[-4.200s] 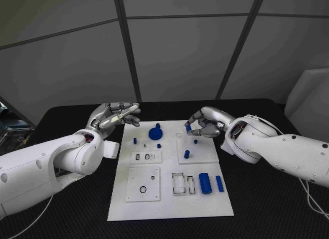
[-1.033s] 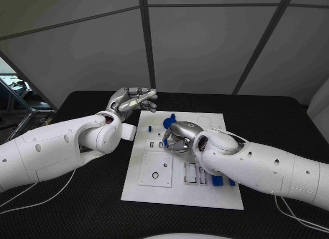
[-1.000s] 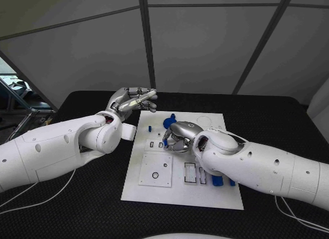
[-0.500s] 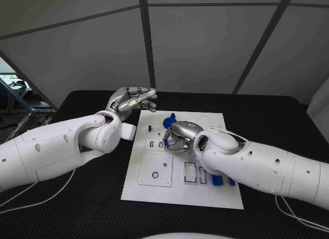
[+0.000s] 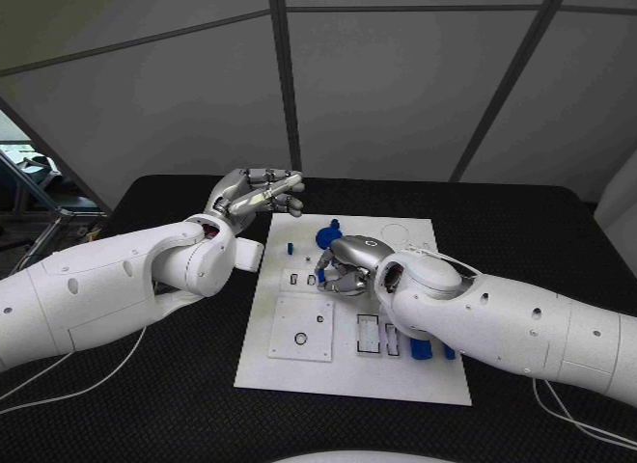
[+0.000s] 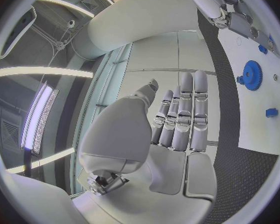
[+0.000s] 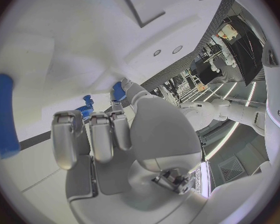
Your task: Assemble the parts on the task board
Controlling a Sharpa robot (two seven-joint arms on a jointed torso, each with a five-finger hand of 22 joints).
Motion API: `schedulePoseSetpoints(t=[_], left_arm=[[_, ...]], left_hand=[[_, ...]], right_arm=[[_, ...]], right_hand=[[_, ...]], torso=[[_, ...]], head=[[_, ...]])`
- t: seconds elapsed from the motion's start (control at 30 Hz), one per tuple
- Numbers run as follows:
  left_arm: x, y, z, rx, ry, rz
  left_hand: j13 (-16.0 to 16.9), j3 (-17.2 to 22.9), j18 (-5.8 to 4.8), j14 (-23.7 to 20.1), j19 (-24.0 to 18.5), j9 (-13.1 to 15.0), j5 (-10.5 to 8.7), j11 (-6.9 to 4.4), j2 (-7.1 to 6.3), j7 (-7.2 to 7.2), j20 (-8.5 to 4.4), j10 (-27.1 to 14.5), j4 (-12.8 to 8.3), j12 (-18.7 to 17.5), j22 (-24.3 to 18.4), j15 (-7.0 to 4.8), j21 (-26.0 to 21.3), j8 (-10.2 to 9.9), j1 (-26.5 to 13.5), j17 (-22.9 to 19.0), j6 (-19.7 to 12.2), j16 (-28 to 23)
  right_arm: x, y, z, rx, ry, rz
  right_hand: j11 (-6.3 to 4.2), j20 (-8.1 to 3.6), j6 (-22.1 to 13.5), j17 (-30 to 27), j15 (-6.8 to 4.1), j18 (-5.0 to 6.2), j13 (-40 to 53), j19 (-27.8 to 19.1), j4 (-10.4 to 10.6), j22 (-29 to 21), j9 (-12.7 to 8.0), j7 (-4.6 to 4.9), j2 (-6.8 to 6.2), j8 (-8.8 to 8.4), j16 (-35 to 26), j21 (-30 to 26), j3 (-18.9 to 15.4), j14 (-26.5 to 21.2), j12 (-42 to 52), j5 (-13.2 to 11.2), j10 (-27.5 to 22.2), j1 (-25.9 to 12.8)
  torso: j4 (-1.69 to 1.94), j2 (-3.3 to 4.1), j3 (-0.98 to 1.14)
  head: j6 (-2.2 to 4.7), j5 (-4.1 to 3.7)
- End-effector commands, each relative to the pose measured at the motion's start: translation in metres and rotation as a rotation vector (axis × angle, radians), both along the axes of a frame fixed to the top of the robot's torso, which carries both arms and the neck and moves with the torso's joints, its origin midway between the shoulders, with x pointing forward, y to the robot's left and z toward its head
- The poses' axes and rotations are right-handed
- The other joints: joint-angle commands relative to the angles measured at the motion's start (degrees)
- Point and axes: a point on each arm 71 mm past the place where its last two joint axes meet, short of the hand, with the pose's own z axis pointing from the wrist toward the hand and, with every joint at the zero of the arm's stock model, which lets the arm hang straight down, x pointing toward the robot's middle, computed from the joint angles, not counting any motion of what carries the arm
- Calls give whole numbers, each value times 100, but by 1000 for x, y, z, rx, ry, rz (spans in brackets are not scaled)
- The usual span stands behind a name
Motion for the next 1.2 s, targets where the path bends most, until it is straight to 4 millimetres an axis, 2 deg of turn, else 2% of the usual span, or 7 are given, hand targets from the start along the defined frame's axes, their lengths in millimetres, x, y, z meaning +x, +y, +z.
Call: schedulePoseSetpoints(t=[0.03,0.53,0.67,0.83,1.2], left_arm=[[0,-1,1,-6,-4,-8],[0,0,2,-6,-5,-9],[0,0,2,-6,-5,-9],[0,0,1,-6,-4,-10],[0,1,1,-6,-2,-10]], left_hand=[[8,-2,-27,3,-35,4,-22,6,33,3,-17,-2,-29,-39,5,25,18,-27,-15,5,-41,-15],[7,-1,-27,3,-36,3,-22,7,31,4,-17,-5,-32,-41,6,25,19,-28,-15,7,-44,-18],[7,-1,-27,3,-36,3,-22,7,31,4,-17,-5,-32,-41,6,25,19,-28,-15,7,-44,-18],[7,-1,-27,3,-36,3,-22,7,31,4,-17,-5,-32,-41,6,25,19,-28,-15,7,-44,-18],[6,3,-27,4,-38,2,-22,8,32,5,-17,-10,-39,-45,8,26,22,-31,-13,13,-49,-25]], right_arm=[[-1,-2,-6,-34,21,-2],[0,-3,-4,-12,1,-17],[1,-4,-2,3,-12,-25],[1,-4,0,28,-32,-31],[-5,-6,10,117,-96,-16]], right_hand=[[58,60,-53,1509,41,-74,1042,573,17,1460,6,3,-52,-44,31,15,-34,606,-34,-48,192,-57],[91,100,-202,1509,75,-71,931,564,62,1446,11,34,-152,-97,31,8,-143,606,-138,-70,91,-147],[140,134,-500,1509,115,-71,730,565,116,1447,-3,90,-231,-199,31,8,-258,606,-326,-88,-93,-211],[214,195,-923,1509,180,-69,619,561,190,1441,-4,169,-292,-209,31,4,-403,606,-418,-63,-189,-215],[231,219,-950,1509,200,-73,633,569,215,1454,20,186,-291,-148,31,11,-452,606,-392,29,-169,-155]], torso=[[2,2,2],[0,0,0],[1,0,1],[1,0,2],[-5,-8,8]], head=[[2,-7],[-4,-9],[-3,-11],[1,-14],[7,-11]])
